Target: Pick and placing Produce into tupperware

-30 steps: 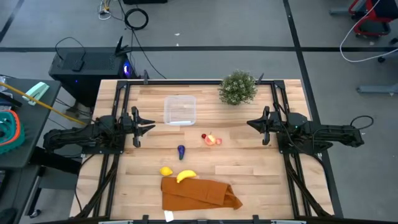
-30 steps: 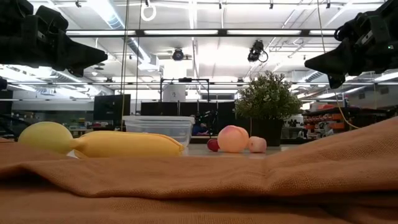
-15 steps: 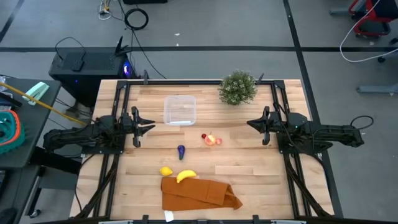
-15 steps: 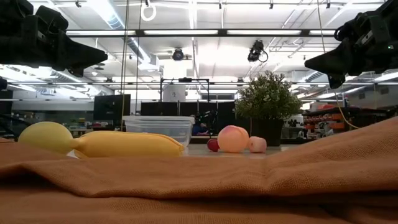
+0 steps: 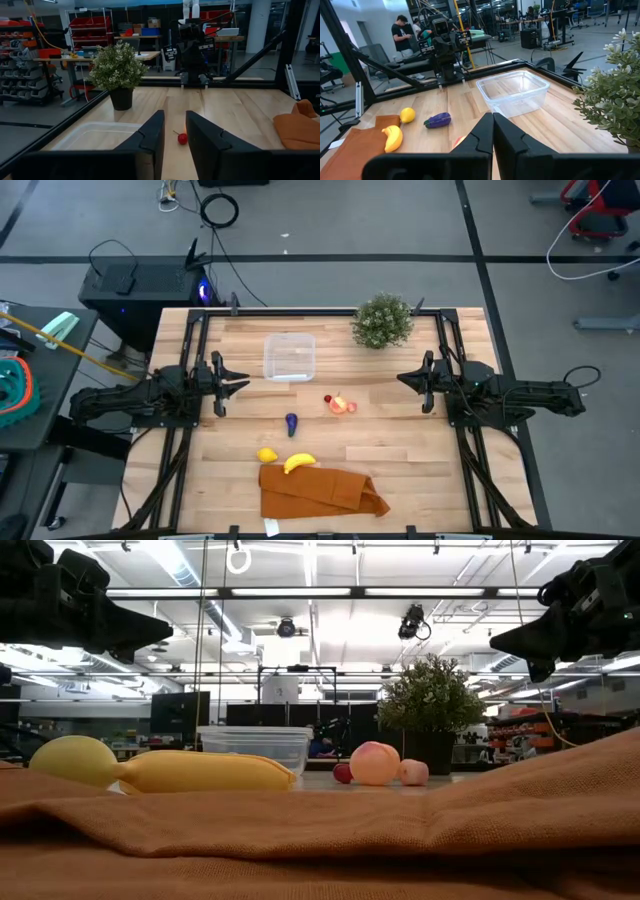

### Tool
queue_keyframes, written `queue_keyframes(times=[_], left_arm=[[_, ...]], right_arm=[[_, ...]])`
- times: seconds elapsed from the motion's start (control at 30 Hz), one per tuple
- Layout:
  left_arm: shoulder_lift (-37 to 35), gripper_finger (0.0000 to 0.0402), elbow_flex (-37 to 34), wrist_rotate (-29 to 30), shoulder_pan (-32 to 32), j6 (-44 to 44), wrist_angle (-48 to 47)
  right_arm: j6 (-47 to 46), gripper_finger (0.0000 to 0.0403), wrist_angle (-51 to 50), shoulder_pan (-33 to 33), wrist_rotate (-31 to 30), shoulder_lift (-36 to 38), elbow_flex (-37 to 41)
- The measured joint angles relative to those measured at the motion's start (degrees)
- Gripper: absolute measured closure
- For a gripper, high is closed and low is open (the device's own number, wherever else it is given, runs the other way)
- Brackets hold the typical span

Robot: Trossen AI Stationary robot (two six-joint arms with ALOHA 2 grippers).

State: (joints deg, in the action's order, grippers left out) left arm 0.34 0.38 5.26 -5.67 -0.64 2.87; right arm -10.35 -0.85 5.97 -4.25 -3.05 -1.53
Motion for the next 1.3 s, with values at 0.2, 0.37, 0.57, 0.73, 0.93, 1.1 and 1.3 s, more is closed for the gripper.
queue_keyframes(times=[0.2,0.37,0.57,0.73,0.93,1.1,1.3], left_arm=[[0.01,0.0316,0.00,0.00,0.01,0.01,0.00],[0.00,0.0321,0.00,-0.02,0.00,0.00,0.00],[0.00,0.0316,0.00,0.00,0.00,0.00,0.00],[0.02,0.0312,0.00,0.00,0.00,0.00,0.00],[0.02,0.0320,-0.01,-0.01,0.01,0.02,0.00],[0.02,0.0320,-0.02,-0.02,0.02,0.02,0.00],[0.00,0.0313,-0.02,0.00,0.02,0.00,0.00]], right_arm=[[0.00,0.0388,0.01,-0.01,0.02,-0.02,0.01],[0.00,0.0388,-0.01,0.00,0.00,-0.02,-0.01],[0.00,0.0388,-0.01,0.01,0.02,-0.02,0.01],[0.00,0.0388,-0.01,-0.01,0.00,-0.01,0.00],[0.00,0.0388,0.01,-0.01,0.00,0.00,0.01],[0.00,0.0388,-0.01,0.00,0.01,0.00,0.01],[0.00,0.0388,-0.01,0.01,0.00,-0.02,-0.01]])
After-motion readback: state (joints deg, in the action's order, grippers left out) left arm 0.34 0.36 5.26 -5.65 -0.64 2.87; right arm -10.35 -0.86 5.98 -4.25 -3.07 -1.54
